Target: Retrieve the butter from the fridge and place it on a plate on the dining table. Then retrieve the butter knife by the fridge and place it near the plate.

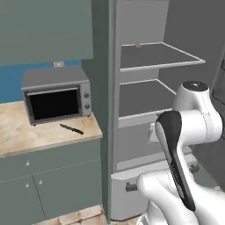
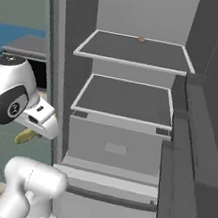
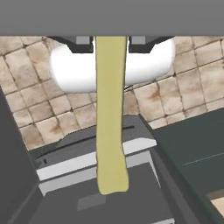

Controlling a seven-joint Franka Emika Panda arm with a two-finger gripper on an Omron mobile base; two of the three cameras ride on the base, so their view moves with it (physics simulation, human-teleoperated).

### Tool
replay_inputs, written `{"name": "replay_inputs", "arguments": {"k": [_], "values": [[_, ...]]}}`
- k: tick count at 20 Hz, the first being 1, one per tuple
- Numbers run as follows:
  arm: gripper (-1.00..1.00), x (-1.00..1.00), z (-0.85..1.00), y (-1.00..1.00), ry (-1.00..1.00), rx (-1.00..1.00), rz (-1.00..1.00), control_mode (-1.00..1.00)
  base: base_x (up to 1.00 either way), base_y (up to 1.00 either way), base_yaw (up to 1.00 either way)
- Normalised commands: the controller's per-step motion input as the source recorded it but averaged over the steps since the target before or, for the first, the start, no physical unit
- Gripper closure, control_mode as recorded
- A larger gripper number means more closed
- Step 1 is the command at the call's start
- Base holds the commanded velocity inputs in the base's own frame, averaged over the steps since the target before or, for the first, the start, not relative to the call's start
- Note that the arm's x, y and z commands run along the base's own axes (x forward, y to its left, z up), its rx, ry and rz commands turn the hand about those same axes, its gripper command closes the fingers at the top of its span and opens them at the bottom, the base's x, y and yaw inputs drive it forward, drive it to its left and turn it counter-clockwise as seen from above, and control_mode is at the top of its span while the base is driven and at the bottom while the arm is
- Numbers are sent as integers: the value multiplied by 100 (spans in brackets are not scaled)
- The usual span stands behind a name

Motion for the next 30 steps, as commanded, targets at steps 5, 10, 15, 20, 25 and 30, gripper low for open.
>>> {"name": "replay_inputs", "arguments": {"k": [5,10,15,20,25,30], "values": [[100,0,0,0,0,0,0,100,-80,74,-51],[100,0,0,0,0,0,0,100,-70,47,-59],[100,0,0,0,0,0,0,100,-34,0,-82],[100,0,0,0,0,0,0,100,-36,0,-85],[100,0,0,0,0,0,0,100,-5,-10,-81],[100,0,0,0,0,0,0,100,-5,-40,-74]]}}
